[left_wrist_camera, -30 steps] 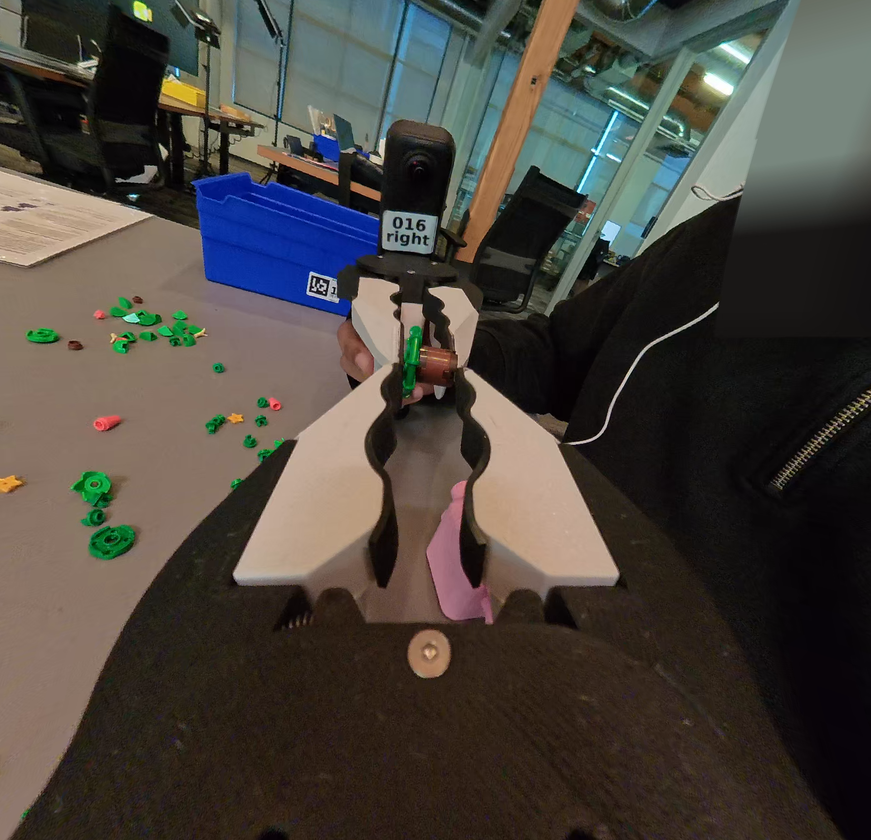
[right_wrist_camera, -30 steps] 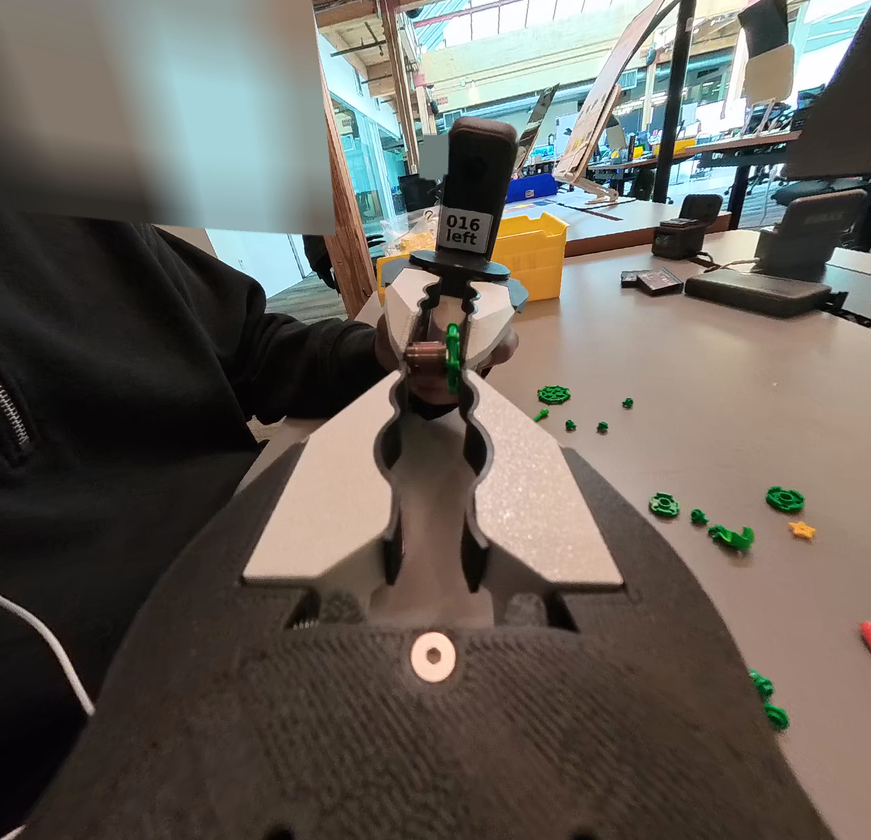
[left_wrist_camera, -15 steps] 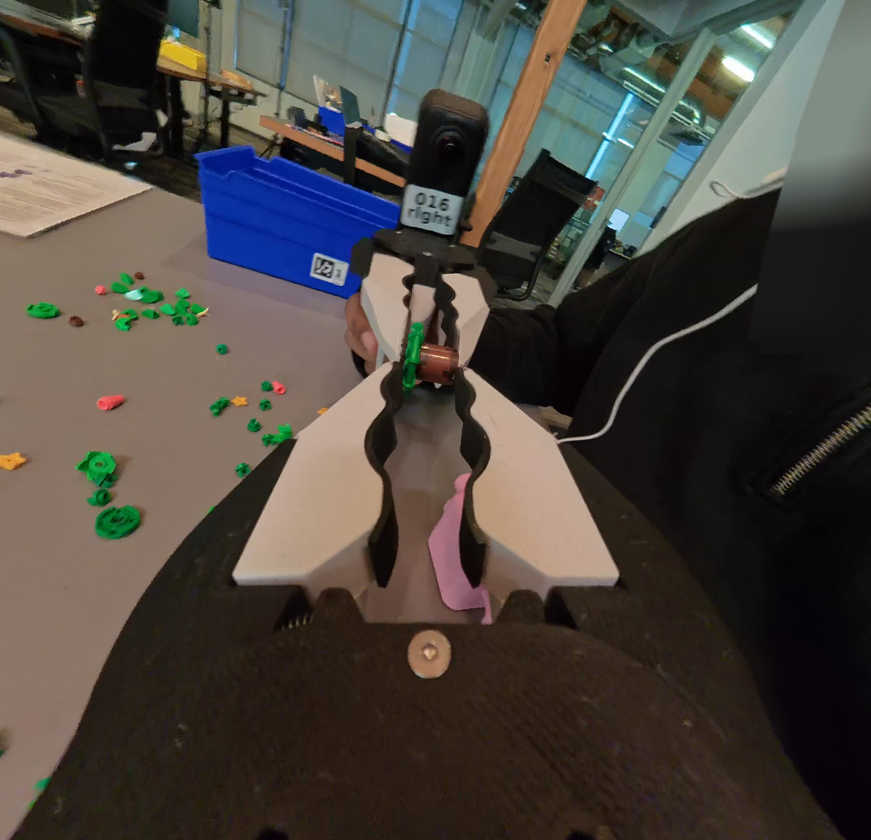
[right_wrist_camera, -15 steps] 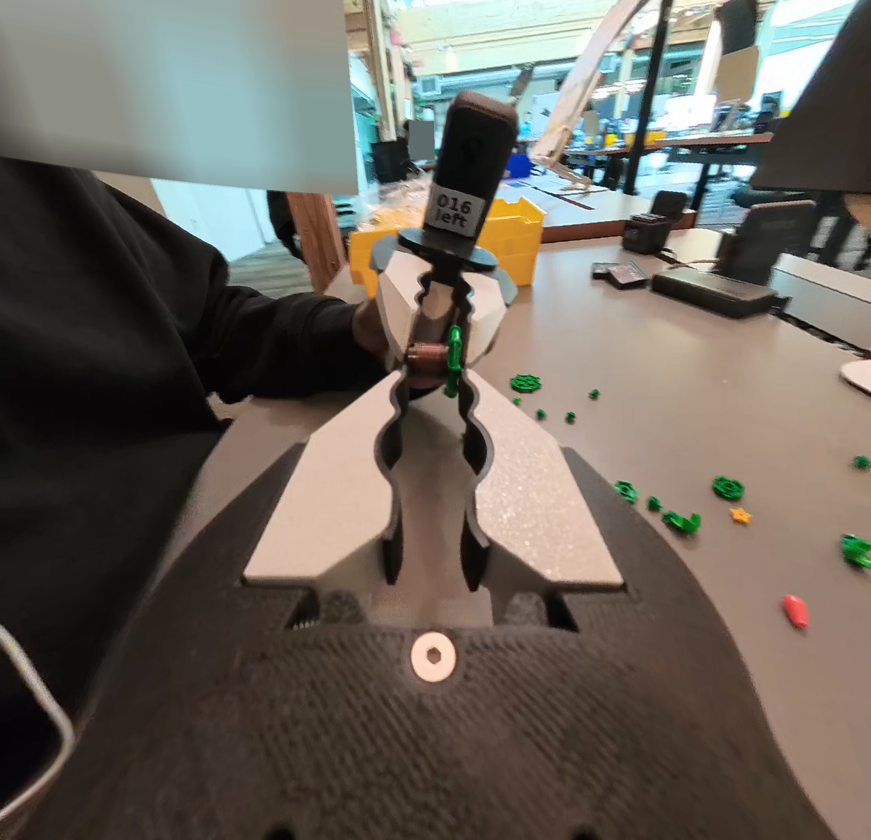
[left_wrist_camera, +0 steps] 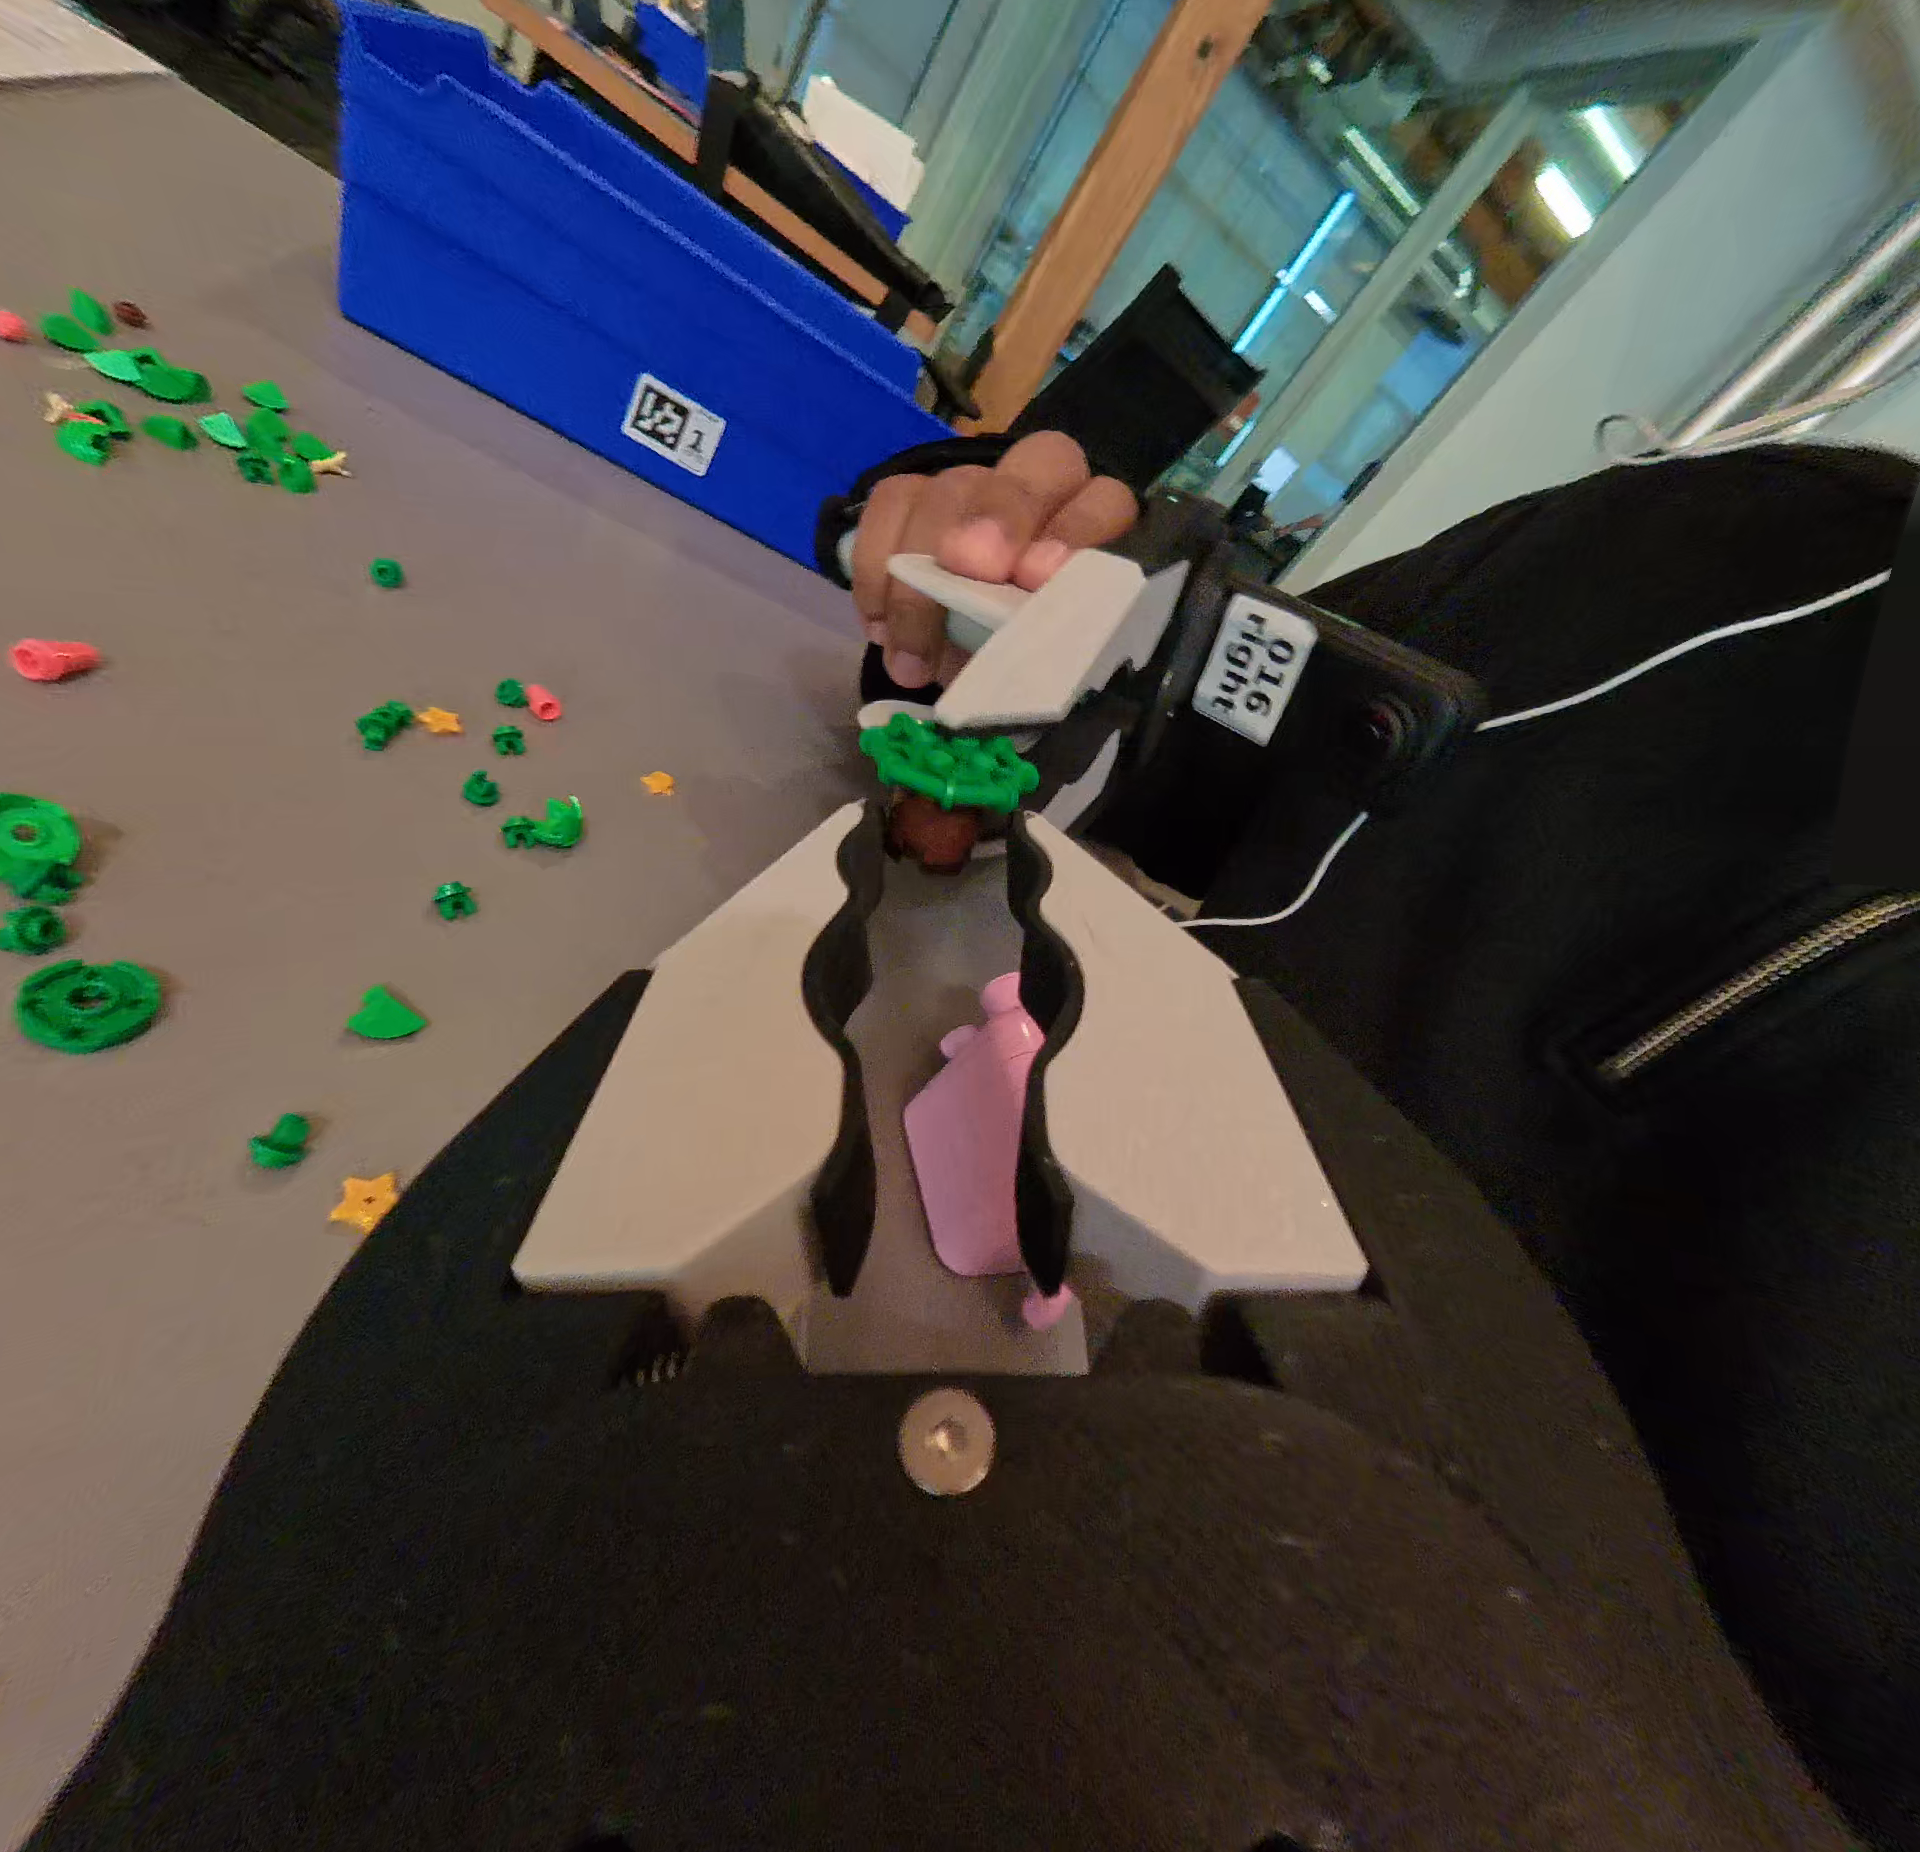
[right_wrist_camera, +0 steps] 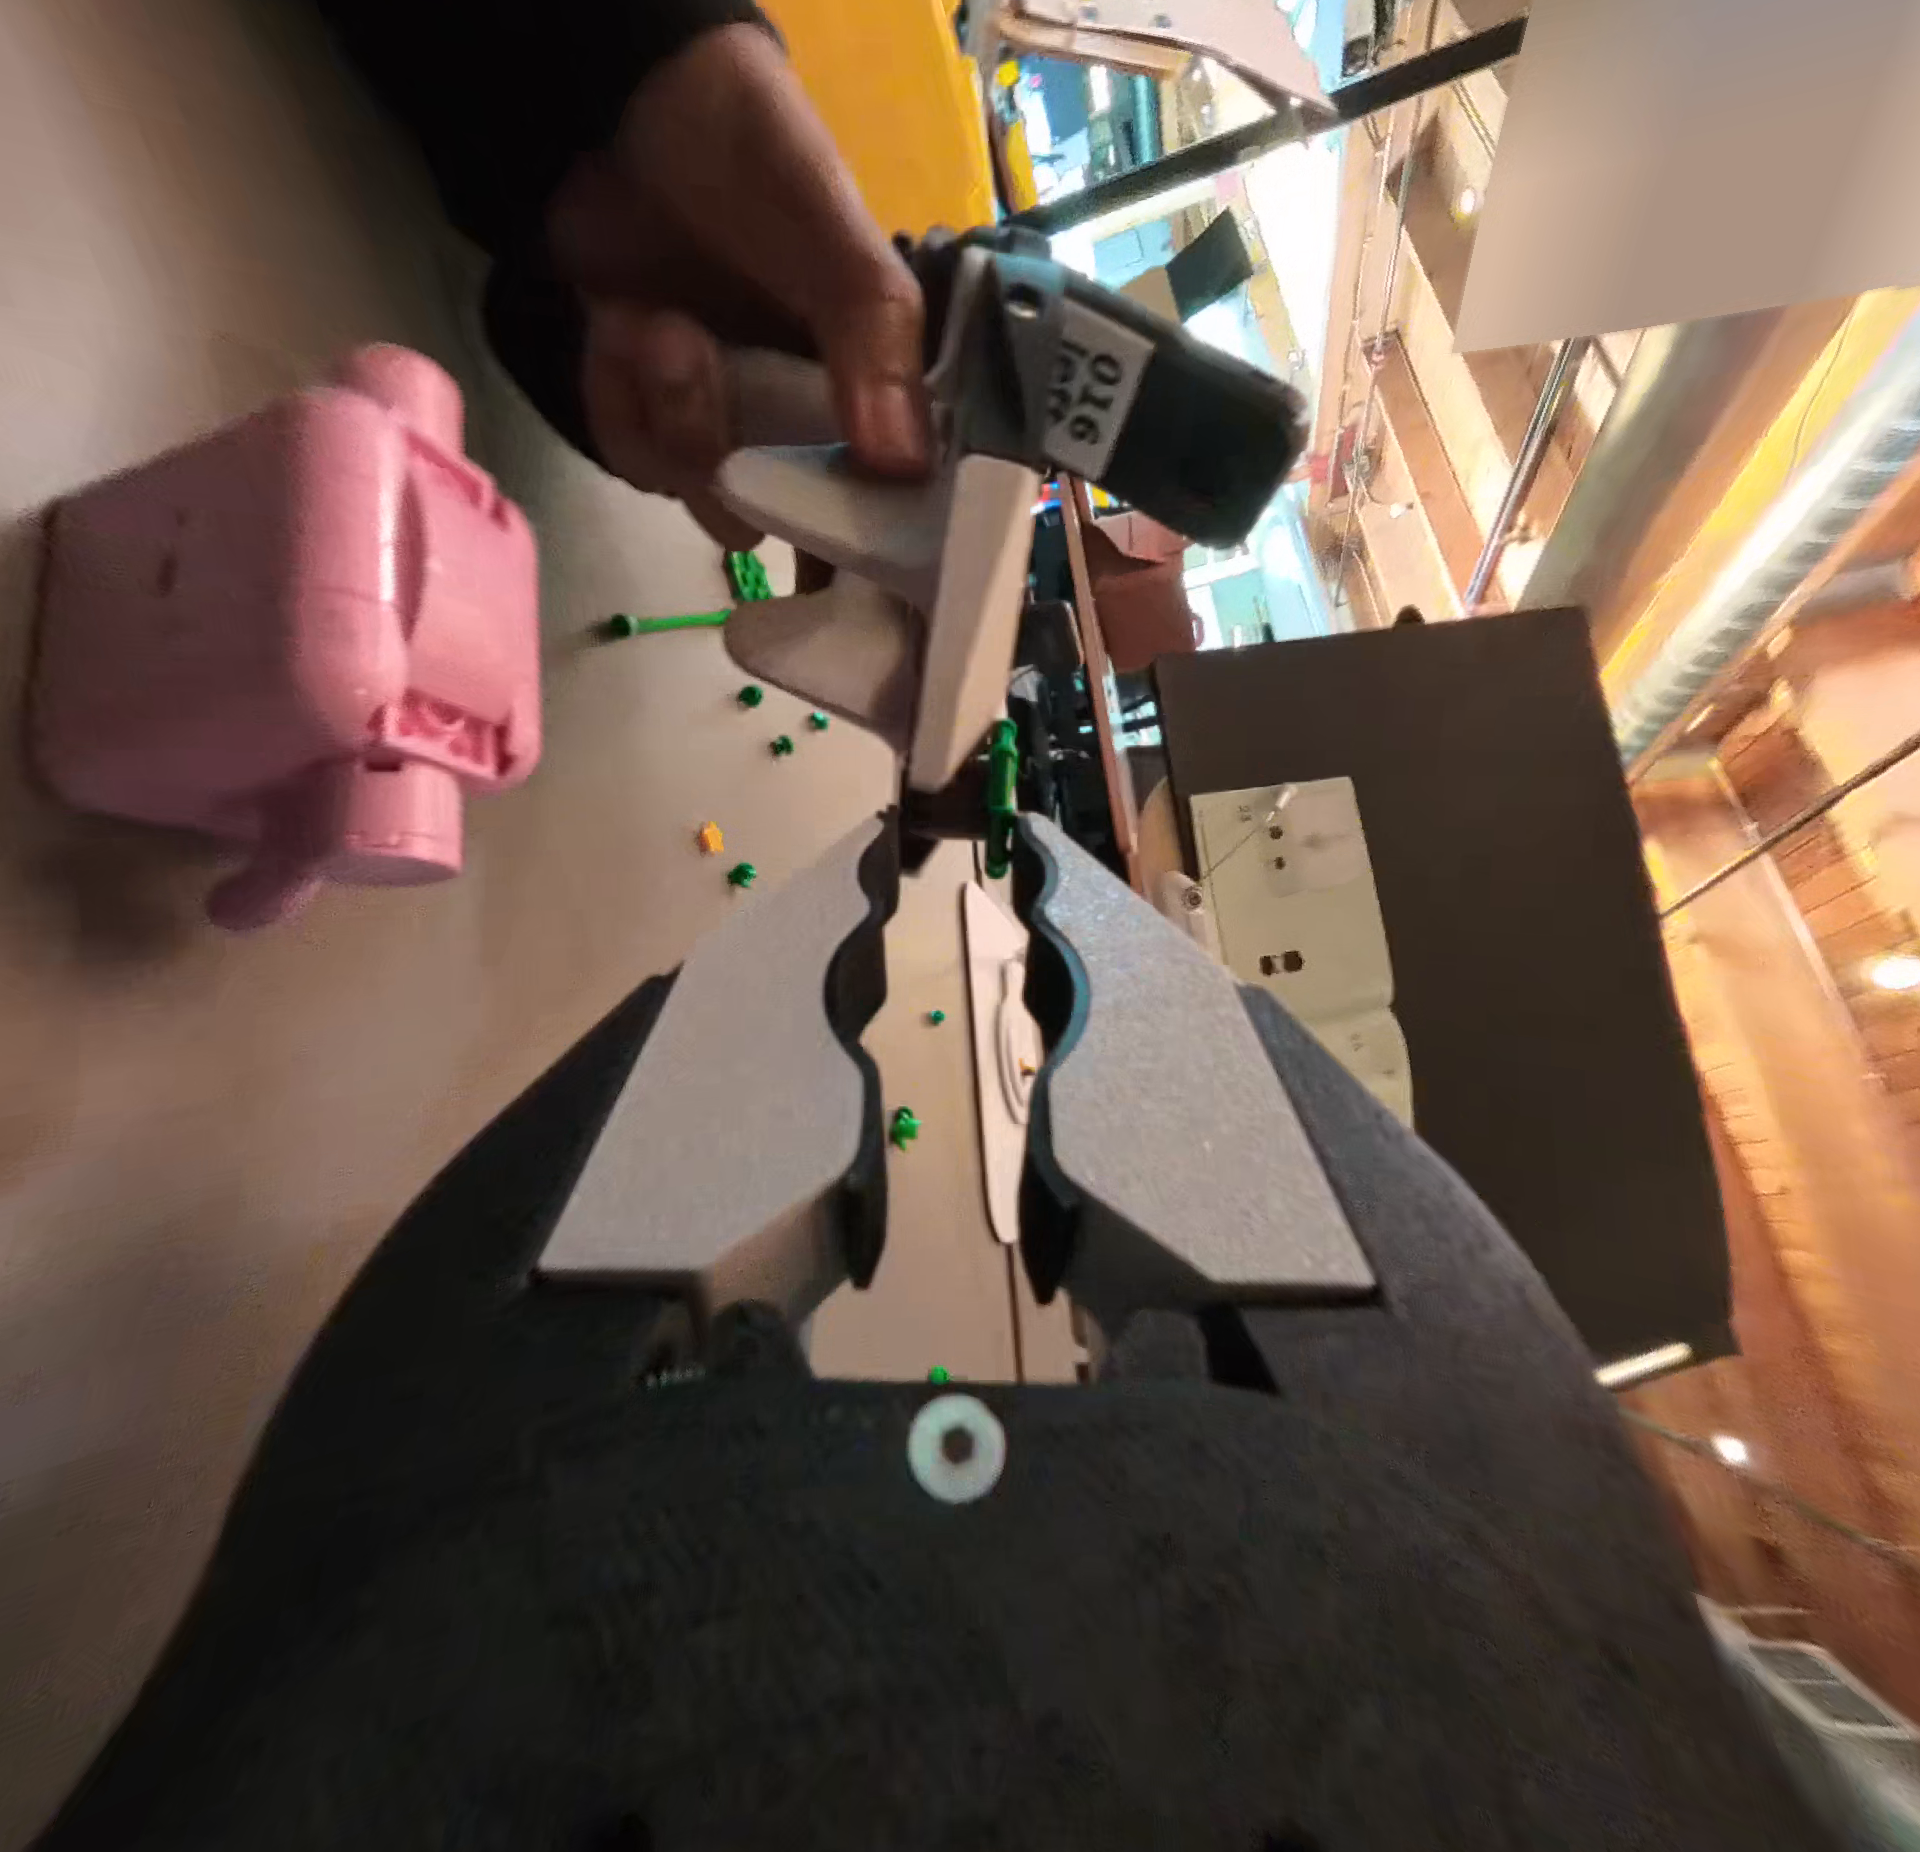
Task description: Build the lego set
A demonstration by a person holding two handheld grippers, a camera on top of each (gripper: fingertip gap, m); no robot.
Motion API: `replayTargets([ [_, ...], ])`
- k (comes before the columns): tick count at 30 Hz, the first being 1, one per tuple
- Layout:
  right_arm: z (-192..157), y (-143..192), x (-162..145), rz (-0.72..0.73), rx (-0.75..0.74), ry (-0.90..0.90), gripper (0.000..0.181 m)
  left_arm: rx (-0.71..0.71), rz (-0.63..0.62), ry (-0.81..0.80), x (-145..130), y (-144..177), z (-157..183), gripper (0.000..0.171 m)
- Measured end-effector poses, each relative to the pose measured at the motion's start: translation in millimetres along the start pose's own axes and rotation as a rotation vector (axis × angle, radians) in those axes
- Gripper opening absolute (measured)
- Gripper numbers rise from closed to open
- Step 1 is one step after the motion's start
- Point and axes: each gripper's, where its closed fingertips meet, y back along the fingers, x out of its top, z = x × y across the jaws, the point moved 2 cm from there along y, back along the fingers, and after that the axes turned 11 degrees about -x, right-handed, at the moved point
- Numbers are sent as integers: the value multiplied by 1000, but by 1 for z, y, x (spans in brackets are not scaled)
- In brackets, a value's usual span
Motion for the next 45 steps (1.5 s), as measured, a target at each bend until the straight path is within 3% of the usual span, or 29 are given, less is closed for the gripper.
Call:
replayTargets([
  [4, -3, -1, 0, -4, 20, -52, 20, 34, -11, -25, -1, 3, -4, 12],
  [5, -4, -1, 1, 6, 42, -128, 31, 43, -9, -33, 0, 3, -5, 12],
  [7, 0, -2, 4, 33, 53, -345, 79, 60, 4, -43, 2, 5, -6, 12],
  [8, 2, -2, 3, 35, 68, -452, 82, 66, 12, -49, 3, 7, -6, 12],
  [14, 22, -3, -6, 67, 216, -1162, 68, 161, 8, -196, 10, 10, -7, 12],
  [17, 21, -4, -11, 76, 296, -1352, 59, 208, -53, -299, 7, 4, -4, 12],
  [21, 18, -2, -8, 92, 336, -1365, 43, 217, -123, -354, -2, -5, -2, 12],
  [30, 8, 1, 0, 79, 392, -1258, 29, 178, -120, -325, -4, -7, 0, 14],
  [35, 10, -2, -16, 9, 364, -1287, 30, 320, -150, -265, -8, 3, -24, 29],
  [45, -34, -4, -42, -298, 561, -1294, 30, 387, 86, -91, 15, 40, -40, 32],
])
